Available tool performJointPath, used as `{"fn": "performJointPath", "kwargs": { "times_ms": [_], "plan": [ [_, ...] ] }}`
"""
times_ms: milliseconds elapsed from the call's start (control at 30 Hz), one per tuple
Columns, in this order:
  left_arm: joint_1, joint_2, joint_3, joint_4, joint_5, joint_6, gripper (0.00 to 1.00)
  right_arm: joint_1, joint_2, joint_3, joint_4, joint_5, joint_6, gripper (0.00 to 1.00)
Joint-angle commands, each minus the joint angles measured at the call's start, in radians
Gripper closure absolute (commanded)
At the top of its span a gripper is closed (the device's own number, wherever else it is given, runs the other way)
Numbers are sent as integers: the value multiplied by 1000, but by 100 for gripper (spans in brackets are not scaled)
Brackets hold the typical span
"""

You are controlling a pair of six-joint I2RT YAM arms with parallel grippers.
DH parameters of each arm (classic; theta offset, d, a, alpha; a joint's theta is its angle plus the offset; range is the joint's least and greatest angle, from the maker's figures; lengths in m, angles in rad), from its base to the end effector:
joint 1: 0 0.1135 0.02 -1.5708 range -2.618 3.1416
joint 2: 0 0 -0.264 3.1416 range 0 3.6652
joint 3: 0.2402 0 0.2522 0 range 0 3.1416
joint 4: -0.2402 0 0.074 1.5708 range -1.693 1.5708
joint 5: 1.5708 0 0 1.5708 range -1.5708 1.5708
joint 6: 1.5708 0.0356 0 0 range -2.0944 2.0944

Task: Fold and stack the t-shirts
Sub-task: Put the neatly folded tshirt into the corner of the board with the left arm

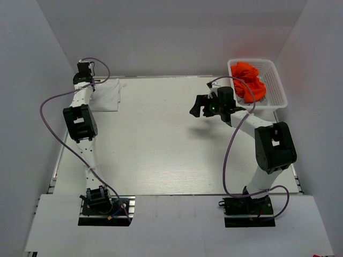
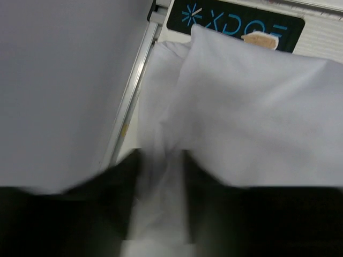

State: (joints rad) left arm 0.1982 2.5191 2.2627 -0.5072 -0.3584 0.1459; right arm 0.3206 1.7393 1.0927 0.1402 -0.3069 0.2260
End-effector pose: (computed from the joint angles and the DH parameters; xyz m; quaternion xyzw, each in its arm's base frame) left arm 0.5507 0.1233 0.1891 -0.0936 0.9028 0.2277 0.3527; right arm 0.3670 0.1332 0.2217 -0.1177 0.8469 0.2622 0.4473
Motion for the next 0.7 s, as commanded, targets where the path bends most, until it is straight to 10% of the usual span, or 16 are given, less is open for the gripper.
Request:
{"fn": "performJointPath", "kwargs": {
  "times_ms": [0,67,400,667],
  "plan": [
    [-13,-37,9,68,-43,-6,40,-9,8,32,52,-49,7,9],
    [-13,-46,18,68,-54,-6,2,-9,5,27,56,-60,10,9],
    [-72,-317,-89,-22,4,-150,0,-9,-118,-80,107,-44,42,9],
    [-216,-1020,-1150,409,407,-450,0,-12,-225,-231,102,-122,124,9]
  ]
}}
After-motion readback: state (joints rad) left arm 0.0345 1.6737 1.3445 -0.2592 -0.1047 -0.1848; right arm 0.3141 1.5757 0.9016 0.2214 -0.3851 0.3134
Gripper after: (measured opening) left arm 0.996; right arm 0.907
